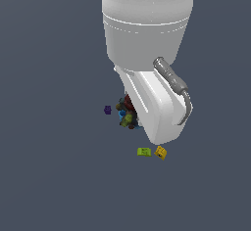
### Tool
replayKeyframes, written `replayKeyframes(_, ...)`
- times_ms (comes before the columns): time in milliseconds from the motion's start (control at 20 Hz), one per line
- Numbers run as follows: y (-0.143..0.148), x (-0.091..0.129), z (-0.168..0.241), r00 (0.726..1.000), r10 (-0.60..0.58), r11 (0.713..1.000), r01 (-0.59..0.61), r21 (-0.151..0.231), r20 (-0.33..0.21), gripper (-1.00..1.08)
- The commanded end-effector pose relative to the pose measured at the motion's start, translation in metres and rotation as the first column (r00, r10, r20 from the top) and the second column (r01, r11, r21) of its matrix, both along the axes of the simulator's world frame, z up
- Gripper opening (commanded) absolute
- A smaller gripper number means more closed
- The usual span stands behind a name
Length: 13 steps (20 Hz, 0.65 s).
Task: Pick up a designated object from a clutter of objects.
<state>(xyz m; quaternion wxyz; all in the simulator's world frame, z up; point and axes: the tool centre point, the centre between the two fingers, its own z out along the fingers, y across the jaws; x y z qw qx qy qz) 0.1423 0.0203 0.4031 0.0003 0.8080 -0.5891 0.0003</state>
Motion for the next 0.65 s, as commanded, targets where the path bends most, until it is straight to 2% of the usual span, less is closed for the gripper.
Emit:
replayKeyframes(0,0.002,0.001,0.01,1.0,0.0,1.0,0.0,0.0,0.0,-1.0)
replayKeyframes(600,0.006,0.003,0.023,1.0,0.001,1.0,-0.001,0.001,0.0,-1.0)
